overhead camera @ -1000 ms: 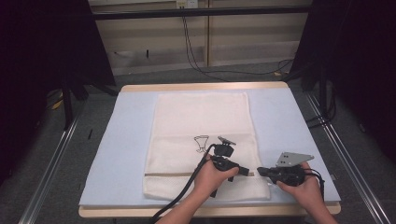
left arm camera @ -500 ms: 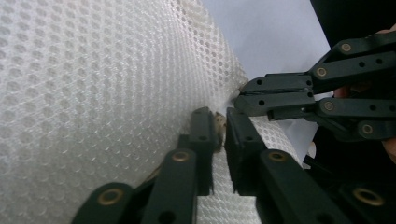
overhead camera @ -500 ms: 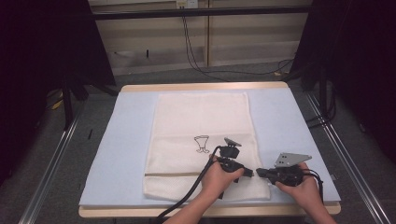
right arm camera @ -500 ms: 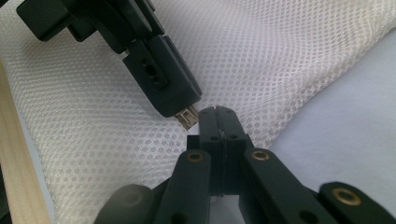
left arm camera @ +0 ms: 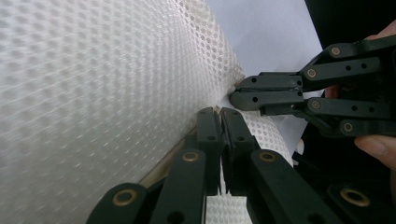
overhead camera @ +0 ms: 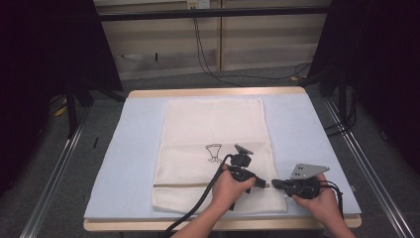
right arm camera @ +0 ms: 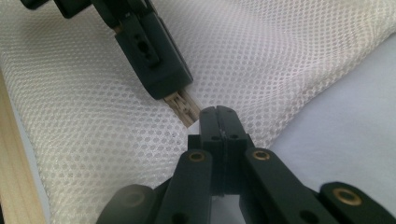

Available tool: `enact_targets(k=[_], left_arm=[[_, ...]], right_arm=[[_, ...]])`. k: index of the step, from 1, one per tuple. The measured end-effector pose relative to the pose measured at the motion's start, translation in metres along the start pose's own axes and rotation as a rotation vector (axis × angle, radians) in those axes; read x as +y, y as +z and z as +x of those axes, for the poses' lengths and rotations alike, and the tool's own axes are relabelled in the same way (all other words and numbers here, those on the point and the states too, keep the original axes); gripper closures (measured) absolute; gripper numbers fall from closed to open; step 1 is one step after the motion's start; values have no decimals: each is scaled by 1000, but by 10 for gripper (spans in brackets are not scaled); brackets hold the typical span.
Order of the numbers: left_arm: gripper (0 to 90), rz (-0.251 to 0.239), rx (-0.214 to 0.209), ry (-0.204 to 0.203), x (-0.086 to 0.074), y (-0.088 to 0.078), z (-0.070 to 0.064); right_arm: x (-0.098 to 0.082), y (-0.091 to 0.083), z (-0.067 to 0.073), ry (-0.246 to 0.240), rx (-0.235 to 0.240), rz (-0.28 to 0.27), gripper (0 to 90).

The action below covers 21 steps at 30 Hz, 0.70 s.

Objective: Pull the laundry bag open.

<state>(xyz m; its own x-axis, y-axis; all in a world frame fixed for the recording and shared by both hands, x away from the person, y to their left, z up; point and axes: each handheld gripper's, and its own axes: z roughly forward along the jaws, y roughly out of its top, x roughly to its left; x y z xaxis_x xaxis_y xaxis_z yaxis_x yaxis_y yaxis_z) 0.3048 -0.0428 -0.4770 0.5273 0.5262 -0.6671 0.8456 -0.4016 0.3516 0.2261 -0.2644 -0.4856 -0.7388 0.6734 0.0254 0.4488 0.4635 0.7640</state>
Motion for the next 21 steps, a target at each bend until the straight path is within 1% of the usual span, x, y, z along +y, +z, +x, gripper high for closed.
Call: enact_targets(k=[1,2,3,4,5,6,7,8,9,10,12,13,14,15,17,21], left_arm=[[874,-15,-5,-10,-1,0,-1],[874,-3,-3,11,-1,-3,1],[874,-7,12,7,-1,-4,0],[874,-6,-4,4,-1,-5,1],[874,1,13,22,-1,-7,2],[874,2,-4,23,-2,-8,2],[874,-24,-1,-9,-3,-8,0],[874,-3,11,19,-3,-11,2],[874,-1,-1,21,-3,-12,3],[874,-5,14,20,-3,-13,4],[874,-3,6,18,-3,-16,6],[874,1,10,21,-3,-18,7],[874,-9,6,4,-4,-19,7],[874,-5,8,10,-4,-21,9],[874,2,11,7,-4,-26,11],[874,-16,-6,-24,-5,-32,14]], right_arm=[[0,0,0,-1,0,0,900],[0,0,0,0,0,-2,900],[0,0,0,1,0,-2,900],[0,0,0,0,0,-1,900],[0,0,0,-1,0,-1,900],[0,0,0,-1,0,-1,900],[0,0,0,-1,1,-2,900],[0,0,0,-1,1,-2,900],[0,0,0,-2,0,-1,900],[0,0,0,-2,1,-2,900],[0,0,0,-1,0,-2,900],[0,0,0,-1,0,-2,900],[0,0,0,-1,-1,-2,900],[0,0,0,0,-1,-2,900],[0,0,0,0,-1,-2,900],[0,0,1,-4,-1,-1,900]])
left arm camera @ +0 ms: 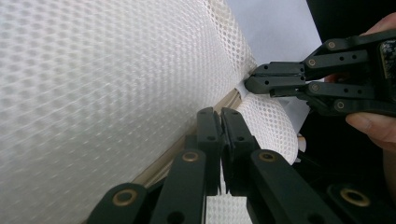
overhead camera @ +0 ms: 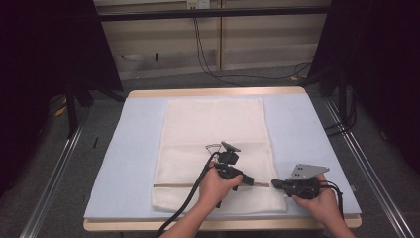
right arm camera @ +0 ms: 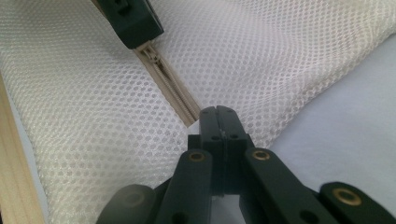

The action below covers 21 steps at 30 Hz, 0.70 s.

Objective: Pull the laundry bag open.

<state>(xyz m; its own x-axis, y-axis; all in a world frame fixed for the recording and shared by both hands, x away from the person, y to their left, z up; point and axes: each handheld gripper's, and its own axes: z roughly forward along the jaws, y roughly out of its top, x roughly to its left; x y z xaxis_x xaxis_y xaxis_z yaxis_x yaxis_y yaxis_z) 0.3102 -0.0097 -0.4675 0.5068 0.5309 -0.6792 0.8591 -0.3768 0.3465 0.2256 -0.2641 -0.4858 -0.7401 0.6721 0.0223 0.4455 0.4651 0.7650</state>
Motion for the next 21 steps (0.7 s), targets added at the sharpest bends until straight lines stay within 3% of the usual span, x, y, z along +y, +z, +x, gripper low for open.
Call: enact_targets(k=[2,11,21], left_arm=[[874,2,8,7,-1,-3,2],[874,3,-27,-17,-5,-12,11],[874,-4,-23,-28,-8,-23,20]], right_arm=[[0,0,0,2,1,1,900],[0,0,0,8,-4,-1,900],[0,0,-3,24,12,-1,900]])
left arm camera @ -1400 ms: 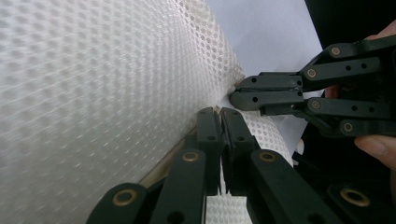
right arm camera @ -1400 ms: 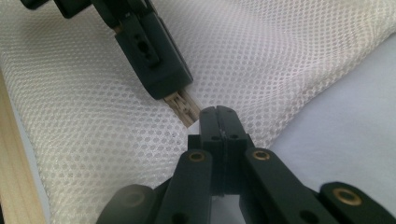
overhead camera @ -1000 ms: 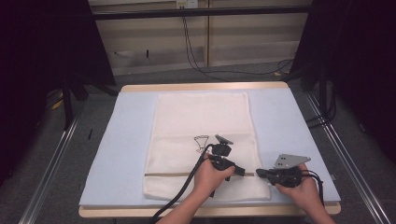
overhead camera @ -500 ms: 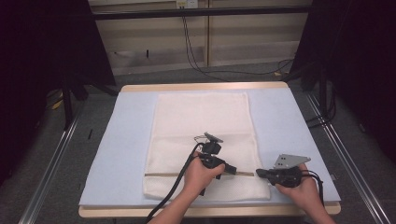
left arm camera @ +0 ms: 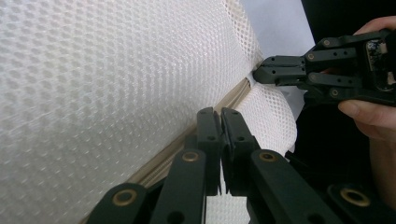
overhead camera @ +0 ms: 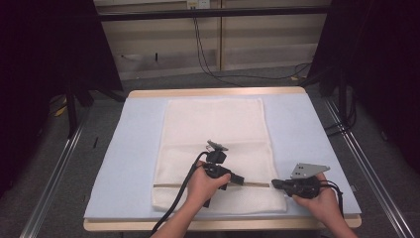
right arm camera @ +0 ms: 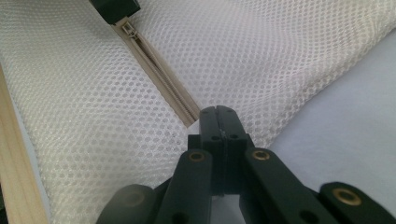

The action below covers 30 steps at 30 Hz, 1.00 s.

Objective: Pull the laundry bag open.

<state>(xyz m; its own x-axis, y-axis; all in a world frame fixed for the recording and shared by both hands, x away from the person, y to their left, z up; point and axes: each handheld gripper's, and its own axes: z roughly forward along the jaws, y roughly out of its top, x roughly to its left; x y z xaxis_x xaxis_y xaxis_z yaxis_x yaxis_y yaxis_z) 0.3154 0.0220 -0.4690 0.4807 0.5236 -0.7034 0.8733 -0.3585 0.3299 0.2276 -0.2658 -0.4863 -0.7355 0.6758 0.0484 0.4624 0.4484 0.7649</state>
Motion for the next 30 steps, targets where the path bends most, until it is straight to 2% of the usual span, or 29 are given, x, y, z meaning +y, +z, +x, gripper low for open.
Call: enact_targets(k=[2,5,6,8,10,11,13,18,21,26,27,30], left_arm=[[874,-4,-4,-14,-1,-2,1],[874,2,0,-3,-2,-6,4],[874,-3,-12,-15,-3,-6,5],[874,1,1,-10,-3,-8,6],[874,5,-9,-8,-3,-9,8],[874,-3,5,-10,-4,-8,7],[874,-3,-10,-16,-3,-9,6],[874,-3,-2,-21,-4,-9,8],[874,0,-11,-22,-5,-11,10],[874,2,0,-16,-6,-16,12],[874,-9,10,-22,-6,-16,12],[874,2,-13,-19,-7,-20,15]], right_arm=[[0,0,0,2,2,-1,900],[0,0,1,-1,-8,4,900],[0,0,1,-2,-9,3,900],[0,0,1,0,-8,4,900],[0,0,1,-2,-8,2,900],[0,0,1,-2,-5,1,900],[0,0,1,-6,-6,0,900],[0,0,1,-3,-4,0,900],[0,0,1,-3,-6,-1,900],[0,0,1,-1,-7,0,900],[0,0,1,-1,-8,-1,900],[0,0,1,-2,-5,-3,900]])
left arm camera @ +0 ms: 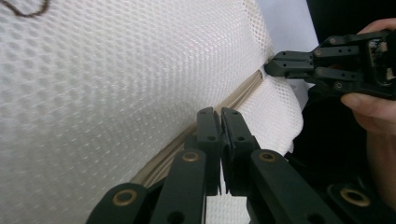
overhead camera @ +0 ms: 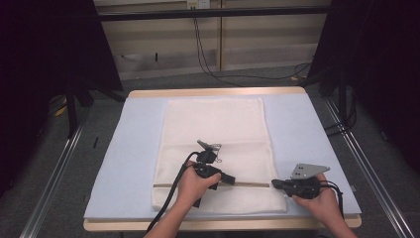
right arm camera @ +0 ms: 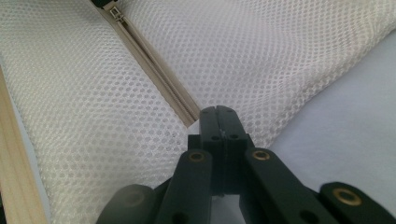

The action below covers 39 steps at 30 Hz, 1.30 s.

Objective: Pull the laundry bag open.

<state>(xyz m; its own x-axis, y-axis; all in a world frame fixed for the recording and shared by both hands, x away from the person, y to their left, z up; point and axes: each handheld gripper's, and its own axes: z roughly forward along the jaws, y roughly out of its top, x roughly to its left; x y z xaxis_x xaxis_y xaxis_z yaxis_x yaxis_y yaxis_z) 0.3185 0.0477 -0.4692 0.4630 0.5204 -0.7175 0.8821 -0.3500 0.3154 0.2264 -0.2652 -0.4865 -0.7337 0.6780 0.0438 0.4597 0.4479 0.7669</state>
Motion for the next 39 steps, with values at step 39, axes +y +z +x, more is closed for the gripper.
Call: enact_targets(k=[39], left_arm=[[874,-22,22,-15,-7,-26,16]], right_arm=[[0,0,-1,2,6,0,900]])
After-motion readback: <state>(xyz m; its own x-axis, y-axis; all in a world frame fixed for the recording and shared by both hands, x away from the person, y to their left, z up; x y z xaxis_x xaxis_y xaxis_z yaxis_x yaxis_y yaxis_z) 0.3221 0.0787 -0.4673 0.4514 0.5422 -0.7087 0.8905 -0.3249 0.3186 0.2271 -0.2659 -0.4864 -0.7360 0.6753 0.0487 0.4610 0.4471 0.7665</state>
